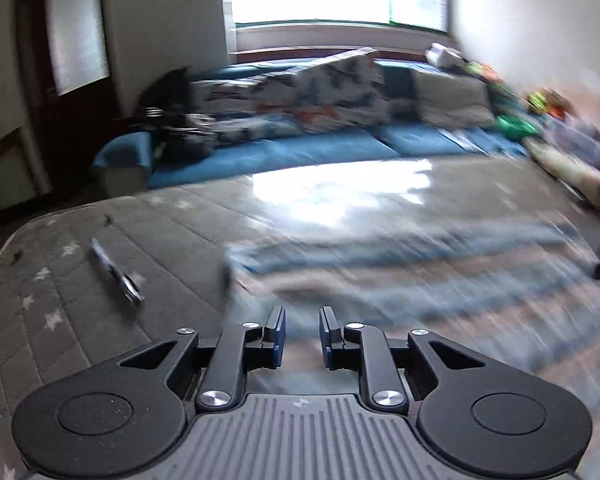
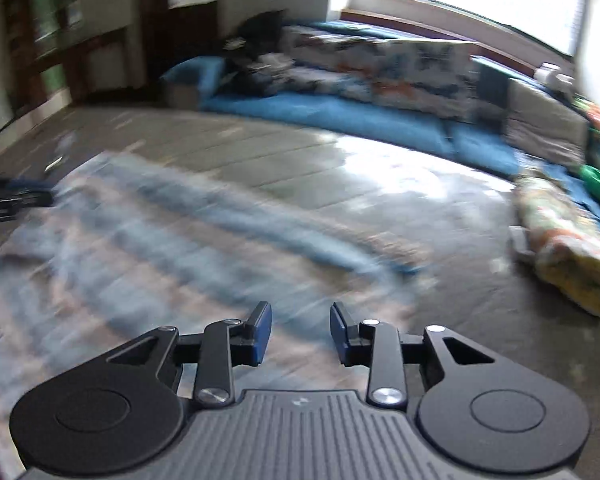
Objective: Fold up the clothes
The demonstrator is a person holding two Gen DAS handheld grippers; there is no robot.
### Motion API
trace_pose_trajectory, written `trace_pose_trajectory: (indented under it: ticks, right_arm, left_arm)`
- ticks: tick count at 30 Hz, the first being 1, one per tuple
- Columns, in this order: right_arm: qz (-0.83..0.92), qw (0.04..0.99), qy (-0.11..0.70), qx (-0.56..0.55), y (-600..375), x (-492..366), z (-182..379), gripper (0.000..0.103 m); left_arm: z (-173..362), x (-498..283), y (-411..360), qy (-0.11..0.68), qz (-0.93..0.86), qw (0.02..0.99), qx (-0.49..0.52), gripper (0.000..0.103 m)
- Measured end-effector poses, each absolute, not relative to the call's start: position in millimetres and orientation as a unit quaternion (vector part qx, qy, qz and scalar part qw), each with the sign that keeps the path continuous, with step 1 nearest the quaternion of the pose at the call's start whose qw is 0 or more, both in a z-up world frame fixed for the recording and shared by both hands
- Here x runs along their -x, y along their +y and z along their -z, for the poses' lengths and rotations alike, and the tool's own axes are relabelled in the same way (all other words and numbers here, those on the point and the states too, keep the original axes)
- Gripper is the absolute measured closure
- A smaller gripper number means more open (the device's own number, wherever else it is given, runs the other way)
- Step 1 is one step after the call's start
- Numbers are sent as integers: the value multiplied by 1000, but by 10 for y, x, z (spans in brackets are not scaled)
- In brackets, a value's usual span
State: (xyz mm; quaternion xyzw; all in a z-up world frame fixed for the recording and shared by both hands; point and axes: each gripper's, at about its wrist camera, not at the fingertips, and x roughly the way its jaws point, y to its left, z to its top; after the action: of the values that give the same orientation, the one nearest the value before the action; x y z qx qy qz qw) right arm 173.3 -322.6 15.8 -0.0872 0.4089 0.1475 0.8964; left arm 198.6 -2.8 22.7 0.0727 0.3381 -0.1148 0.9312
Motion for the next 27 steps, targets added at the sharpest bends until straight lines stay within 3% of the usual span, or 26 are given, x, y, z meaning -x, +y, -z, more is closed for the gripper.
trace_pose_trajectory:
  ticks: [3,14,23,27]
  right_arm:
    - [-199,877,421,117,-2954,-1447,-132,61]
    - [-284,849,412,171,-2442,-344,-85,50]
    - [-309,846,371,227,-2301,362,-58,48]
    - [-285,872,349,193,-2372,387,-149,47]
  left_arm:
    - [-168,-1649,-113,344,139,924,-88,78]
    - [-138,-437,-276,304,193,924,-126,57]
    - [25,190,-385,286,196,921,-177,52]
    - [-82,258,-359,272,184,930,-163,52]
